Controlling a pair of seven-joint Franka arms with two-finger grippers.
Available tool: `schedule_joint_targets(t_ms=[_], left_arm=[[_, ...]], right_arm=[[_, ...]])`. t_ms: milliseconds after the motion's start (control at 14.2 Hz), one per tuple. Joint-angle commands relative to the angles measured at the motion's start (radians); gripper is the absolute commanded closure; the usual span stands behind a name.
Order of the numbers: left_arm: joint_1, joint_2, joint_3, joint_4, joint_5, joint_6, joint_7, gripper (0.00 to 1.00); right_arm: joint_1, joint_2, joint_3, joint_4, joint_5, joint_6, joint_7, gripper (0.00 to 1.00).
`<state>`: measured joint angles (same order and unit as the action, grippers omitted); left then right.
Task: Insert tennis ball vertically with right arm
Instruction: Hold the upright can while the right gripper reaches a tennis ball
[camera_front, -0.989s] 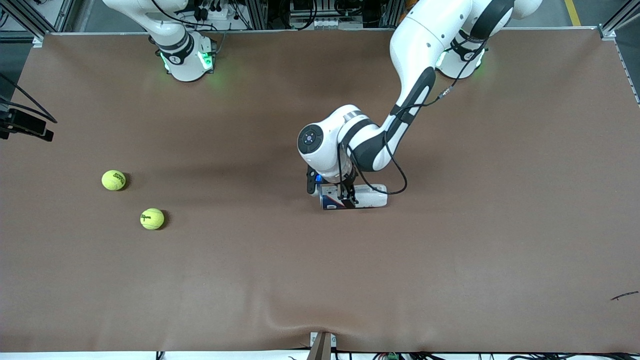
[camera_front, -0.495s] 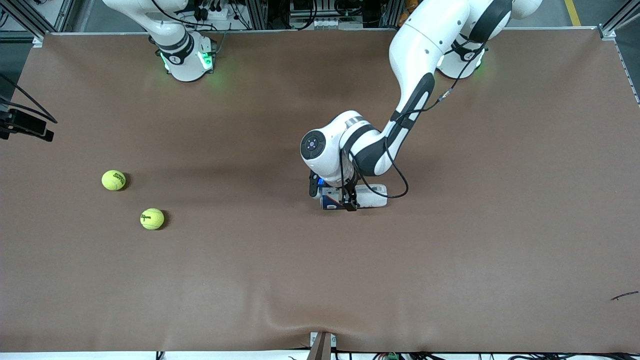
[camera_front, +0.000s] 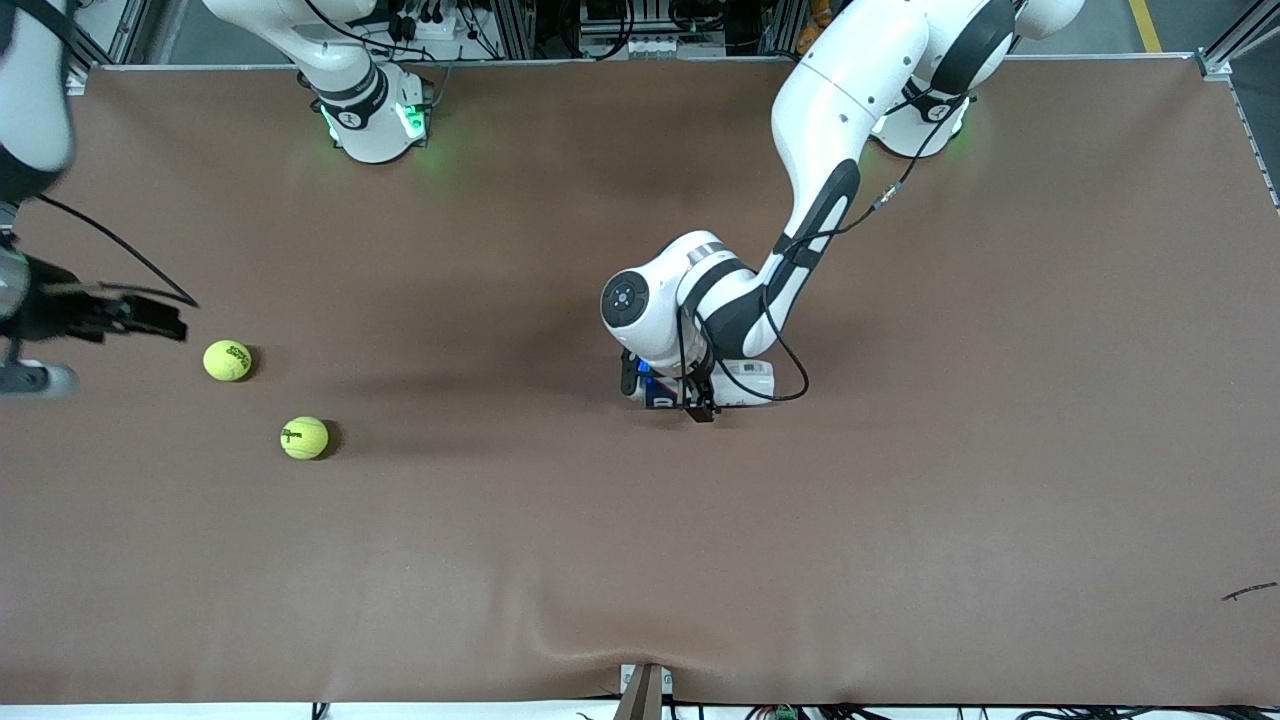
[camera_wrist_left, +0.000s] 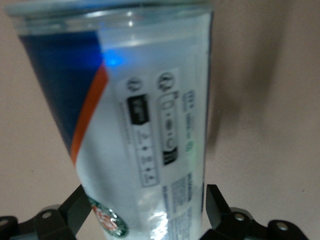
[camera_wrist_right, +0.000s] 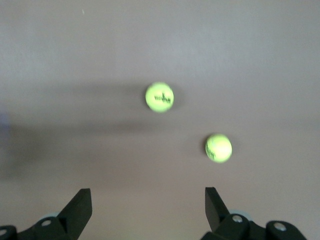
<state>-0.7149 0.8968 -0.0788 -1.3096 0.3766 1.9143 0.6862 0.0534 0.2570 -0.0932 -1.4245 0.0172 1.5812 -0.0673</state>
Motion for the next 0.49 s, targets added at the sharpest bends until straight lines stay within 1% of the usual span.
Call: schedule_joint_targets(t_ms=[0,71,141,212,353,424], left_arm=[[-0.014,0.011,0.013,0.021,0.025,-0.015,0.01,0.0],[-0.014,0.011,0.013,0.021,0.027,-0.024,0.01,0.0],[-0.014,0.011,0.014,0.021,0.028,-0.029,0.012,0.0],[-0.023,0.011,0.014,0.02,0.04,-0.029,0.013,0.0],[-0.032,0.019,0.014,0.021,0.059,-0.029,0.013,0.0],[-0.031,0.024,0.016,0.021,0.059,-0.029,0.012,0.0]], right_arm=[[0.025,0.089,-0.003,0.029,0.003,0.159,0.007,0.0],[0.037,0.146,-0.003,0.029,-0.002,0.246,0.003,0.0],[0.031,0.168,-0.005,0.029,0.001,0.317,-0.006,0.0],[0.026,0.177,-0.005,0.029,0.003,0.353,-0.028,0.0],[0.025,0.206,-0.005,0.016,0.003,0.37,-0.043,0.0],[0.026,0.215,-0.005,-0.008,0.003,0.367,-0.04,0.0]])
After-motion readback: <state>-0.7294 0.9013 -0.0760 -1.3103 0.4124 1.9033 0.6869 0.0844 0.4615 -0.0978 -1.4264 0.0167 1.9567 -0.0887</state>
